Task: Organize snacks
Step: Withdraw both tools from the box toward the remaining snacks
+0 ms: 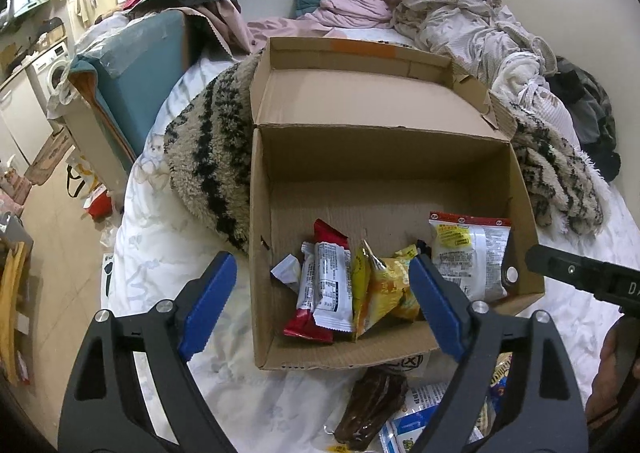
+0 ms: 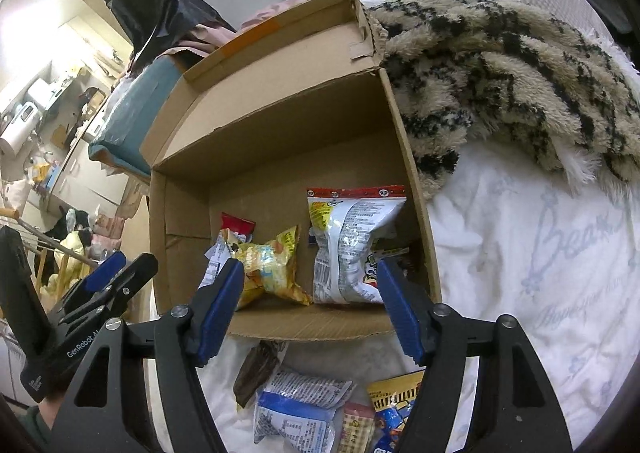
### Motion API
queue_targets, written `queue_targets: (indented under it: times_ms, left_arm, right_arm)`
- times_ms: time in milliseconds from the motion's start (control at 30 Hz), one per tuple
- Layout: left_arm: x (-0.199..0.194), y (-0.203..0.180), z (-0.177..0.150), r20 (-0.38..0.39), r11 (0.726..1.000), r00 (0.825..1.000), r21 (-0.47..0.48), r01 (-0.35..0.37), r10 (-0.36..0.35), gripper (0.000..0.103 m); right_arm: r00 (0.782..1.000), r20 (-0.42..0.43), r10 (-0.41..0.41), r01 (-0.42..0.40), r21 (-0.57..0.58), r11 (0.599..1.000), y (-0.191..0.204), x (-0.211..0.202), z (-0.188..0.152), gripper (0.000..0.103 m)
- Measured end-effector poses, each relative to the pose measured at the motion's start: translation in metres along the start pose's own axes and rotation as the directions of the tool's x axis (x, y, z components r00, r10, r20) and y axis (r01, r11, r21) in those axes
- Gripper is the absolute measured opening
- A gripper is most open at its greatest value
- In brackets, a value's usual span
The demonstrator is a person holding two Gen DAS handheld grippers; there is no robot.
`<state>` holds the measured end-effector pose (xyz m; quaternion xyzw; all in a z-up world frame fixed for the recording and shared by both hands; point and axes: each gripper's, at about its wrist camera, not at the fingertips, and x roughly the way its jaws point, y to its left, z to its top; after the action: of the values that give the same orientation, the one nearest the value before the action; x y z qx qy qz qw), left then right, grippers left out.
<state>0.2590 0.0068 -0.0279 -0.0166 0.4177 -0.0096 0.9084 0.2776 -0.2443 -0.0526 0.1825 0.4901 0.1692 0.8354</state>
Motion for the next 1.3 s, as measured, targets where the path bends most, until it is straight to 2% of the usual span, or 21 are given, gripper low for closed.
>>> queue_targets:
  times_ms: [300, 533, 867, 1300]
  left_arm:
    - [-0.022, 0.006, -0.005, 0.037, 1.0, 0.999, -0.012, -0.008, 0.009, 0.086]
    - [-0.052, 0.012, -0.016, 0.057, 1.0, 0.998, -0.023, -0.002, 0.003, 0.086]
    - [-0.071, 0.025, -0.051, -0.008, 0.998, 1.0, -0.064, -0.009, 0.009, 0.086]
    - [-0.077, 0.021, -0.082, -0.086, 0.997, 0.996, -0.077, -0.011, 0.004, 0.086]
  right_arm:
    - [0.999, 0.033, -0.003, 0.003, -0.003, 1.0, 0.006, -0.017, -0.002, 0.071]
    - [0.998, 0.054, -0.016, 0.017, -0.012, 1.0, 0.011, -0.046, -0.021, 0.071]
    - [0.999, 0.037, -0.032, 0.031, 0.008, 0.999, 0.005, -0.072, -0.054, 0.071]
    - [0.998, 0.005, -0.057, 0.056, 0.125, 0.991, -0.023, -0.086, -0.087, 0.071]
